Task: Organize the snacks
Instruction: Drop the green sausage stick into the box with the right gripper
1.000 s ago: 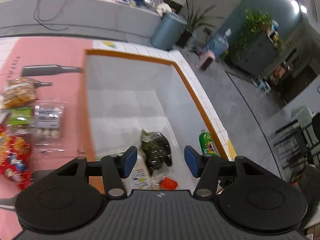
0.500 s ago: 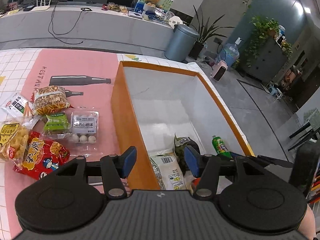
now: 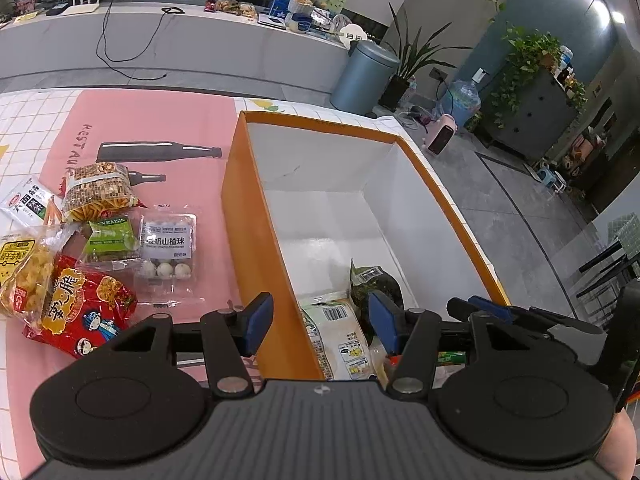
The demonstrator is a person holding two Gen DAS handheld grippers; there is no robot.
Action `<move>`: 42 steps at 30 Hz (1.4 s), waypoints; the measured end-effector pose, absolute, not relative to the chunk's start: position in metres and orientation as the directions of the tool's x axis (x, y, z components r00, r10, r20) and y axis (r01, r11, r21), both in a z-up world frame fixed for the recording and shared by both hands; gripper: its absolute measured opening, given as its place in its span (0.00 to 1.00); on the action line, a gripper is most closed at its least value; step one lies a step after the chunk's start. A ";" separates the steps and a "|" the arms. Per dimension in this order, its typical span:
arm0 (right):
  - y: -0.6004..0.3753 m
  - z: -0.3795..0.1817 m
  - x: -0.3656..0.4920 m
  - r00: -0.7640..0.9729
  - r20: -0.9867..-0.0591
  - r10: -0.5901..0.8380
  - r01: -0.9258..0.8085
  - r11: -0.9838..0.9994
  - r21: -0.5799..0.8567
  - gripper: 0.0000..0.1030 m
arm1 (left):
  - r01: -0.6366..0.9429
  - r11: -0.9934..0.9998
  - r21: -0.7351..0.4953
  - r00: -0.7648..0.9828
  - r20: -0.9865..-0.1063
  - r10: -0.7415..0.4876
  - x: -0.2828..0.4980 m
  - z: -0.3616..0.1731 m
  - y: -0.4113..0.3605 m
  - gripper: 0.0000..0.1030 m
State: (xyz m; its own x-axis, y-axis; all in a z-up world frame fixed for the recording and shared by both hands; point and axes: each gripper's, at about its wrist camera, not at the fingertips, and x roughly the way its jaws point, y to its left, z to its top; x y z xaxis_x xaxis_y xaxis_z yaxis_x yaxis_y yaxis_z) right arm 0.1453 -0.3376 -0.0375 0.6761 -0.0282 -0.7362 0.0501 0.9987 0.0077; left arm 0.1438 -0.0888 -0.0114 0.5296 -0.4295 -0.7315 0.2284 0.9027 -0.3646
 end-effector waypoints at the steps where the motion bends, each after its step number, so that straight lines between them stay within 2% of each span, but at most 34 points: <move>1: -0.337 -0.038 0.146 0.679 -0.734 -0.021 0.050 0.999 0.017 0.20 | 0.229 0.903 -0.365 0.529 -0.732 -0.430 0.144 -0.011 -0.089 0.62; 6: -0.343 -0.028 0.139 0.723 -0.690 -0.019 0.079 0.995 0.056 0.20 | 0.232 0.903 -0.361 0.532 -0.730 -0.428 0.141 -0.009 -0.087 0.63; 11: -0.357 -0.011 0.125 0.798 -0.602 -0.033 0.143 0.980 0.135 0.23 | 0.231 0.906 -0.354 0.540 -0.728 -0.422 0.138 -0.006 -0.082 0.63; 13: -0.360 -0.009 0.121 0.803 -0.596 -0.015 0.142 0.976 0.166 0.30 | 0.231 0.908 -0.350 0.541 -0.729 -0.419 0.135 -0.007 -0.081 0.63; 17: -0.356 -0.005 0.115 0.800 -0.599 0.021 0.096 0.982 0.162 0.30 | 0.259 0.905 -0.339 0.538 -0.727 -0.426 0.128 -0.008 -0.077 0.63; 19: -0.358 -0.002 0.116 0.786 -0.616 0.057 0.074 0.980 0.186 0.14 | 0.292 0.889 -0.353 0.530 -0.714 -0.458 0.125 -0.010 -0.074 0.64; 21: -0.357 0.003 0.117 0.770 -0.630 0.098 0.032 0.981 0.191 0.11 | 0.311 0.868 -0.388 0.537 -0.682 -0.497 0.124 -0.013 -0.067 0.64; 23: -0.352 0.007 0.119 0.744 -0.657 0.122 -0.046 0.990 0.132 0.06 | 0.337 0.846 -0.414 0.546 -0.645 -0.534 0.122 -0.017 -0.063 0.64; 27: -0.344 0.005 0.139 0.615 -0.776 0.141 -0.169 0.985 0.045 0.02 | 0.378 0.819 -0.432 0.537 -0.618 -0.574 0.127 -0.025 -0.061 0.64; 31: -0.319 -0.001 0.176 0.442 -0.887 0.135 -0.326 0.945 -0.018 0.00 | 0.349 0.816 -0.460 0.531 -0.621 -0.577 0.140 -0.036 -0.053 0.64; 34: -0.303 -0.021 0.200 0.235 -0.966 0.105 -0.441 0.898 -0.009 0.00 | 0.316 0.823 -0.471 0.531 -0.631 -0.565 0.148 -0.043 -0.044 0.64; 40: -0.277 -0.061 0.227 -0.003 -0.990 -0.139 -0.538 0.835 -0.115 0.00 | 0.295 0.811 -0.505 0.519 -0.628 -0.580 0.155 -0.051 -0.033 0.67; 42: -0.271 -0.072 0.228 -0.071 -0.986 -0.148 -0.576 0.813 -0.081 0.00 | 0.299 0.811 -0.504 0.526 -0.622 -0.580 0.155 -0.050 -0.029 0.67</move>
State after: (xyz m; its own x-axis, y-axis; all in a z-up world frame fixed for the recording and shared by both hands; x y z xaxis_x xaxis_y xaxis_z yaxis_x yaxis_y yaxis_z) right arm 0.2277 -0.2708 -0.0716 -0.0706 -0.1483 -0.9864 -0.5764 0.8131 -0.0810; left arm 0.1546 -0.0287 -0.0499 0.5265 -0.5800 -0.6216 0.2987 0.8107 -0.5035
